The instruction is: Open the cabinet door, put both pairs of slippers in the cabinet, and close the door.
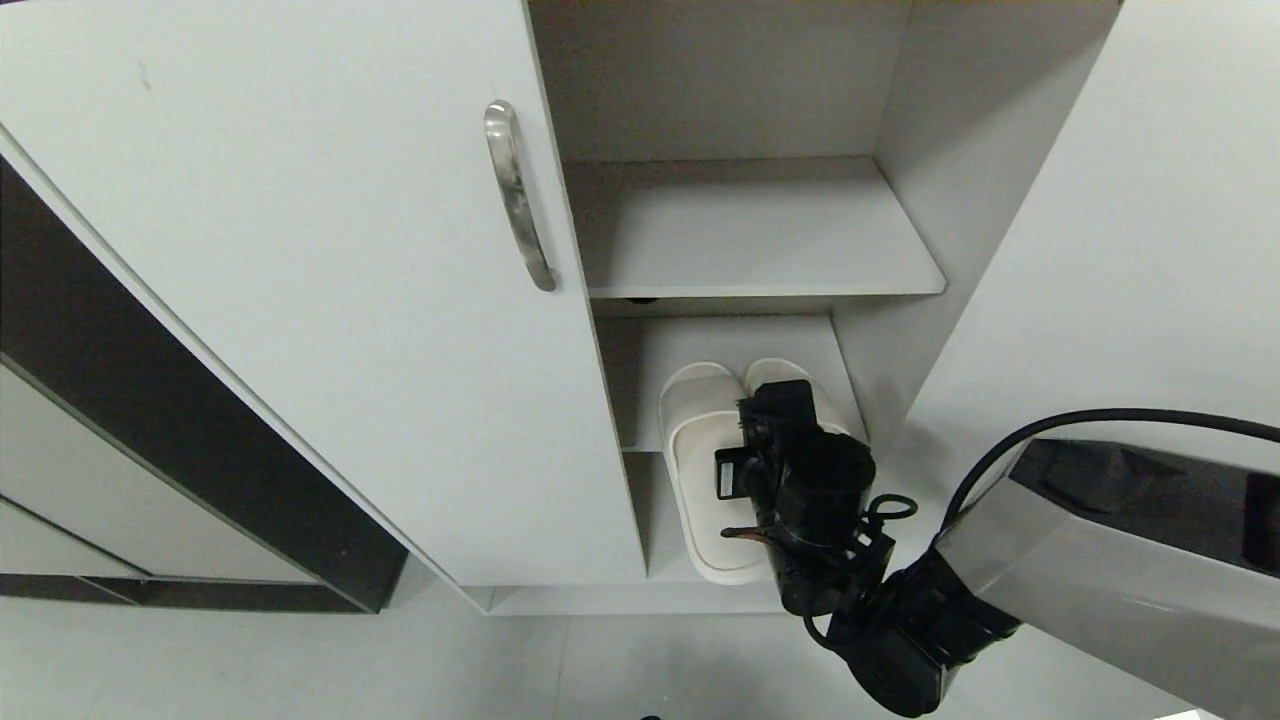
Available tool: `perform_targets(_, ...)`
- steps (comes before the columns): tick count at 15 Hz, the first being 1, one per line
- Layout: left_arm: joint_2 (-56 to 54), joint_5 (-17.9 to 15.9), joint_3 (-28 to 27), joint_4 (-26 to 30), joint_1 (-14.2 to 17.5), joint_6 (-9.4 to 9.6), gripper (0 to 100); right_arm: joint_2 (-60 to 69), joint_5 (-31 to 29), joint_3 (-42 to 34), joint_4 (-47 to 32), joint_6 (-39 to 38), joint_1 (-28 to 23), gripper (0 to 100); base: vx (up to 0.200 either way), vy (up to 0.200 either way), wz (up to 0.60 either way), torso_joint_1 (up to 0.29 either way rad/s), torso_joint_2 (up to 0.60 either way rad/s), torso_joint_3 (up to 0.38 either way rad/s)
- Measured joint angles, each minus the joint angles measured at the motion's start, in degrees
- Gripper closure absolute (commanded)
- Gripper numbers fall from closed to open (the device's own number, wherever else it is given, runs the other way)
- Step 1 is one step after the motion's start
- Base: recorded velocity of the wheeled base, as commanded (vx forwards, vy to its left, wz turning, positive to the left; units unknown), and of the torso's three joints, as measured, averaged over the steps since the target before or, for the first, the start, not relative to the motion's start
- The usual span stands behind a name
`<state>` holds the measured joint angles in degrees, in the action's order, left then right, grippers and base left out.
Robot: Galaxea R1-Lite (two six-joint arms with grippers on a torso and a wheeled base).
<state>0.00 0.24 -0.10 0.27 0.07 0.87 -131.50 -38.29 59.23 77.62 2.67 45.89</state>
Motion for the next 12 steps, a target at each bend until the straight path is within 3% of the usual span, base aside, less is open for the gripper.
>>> perform_targets(5,0.0,-0.1,0.0,0.0,0.0,0.09,100,-2.3,0.0,4.4,-2.6,0.4,-1.2,100,0.000,0.000,0.00,0.000,0.00,0.000)
perform_targets(12,0.0,0.0,0.0,0.0,0.0,-0.07,100,-8.2,0.1,27.5,-16.5,0.5,-4.3,100,0.000,0.000,0.00,0.000,0.00,0.000)
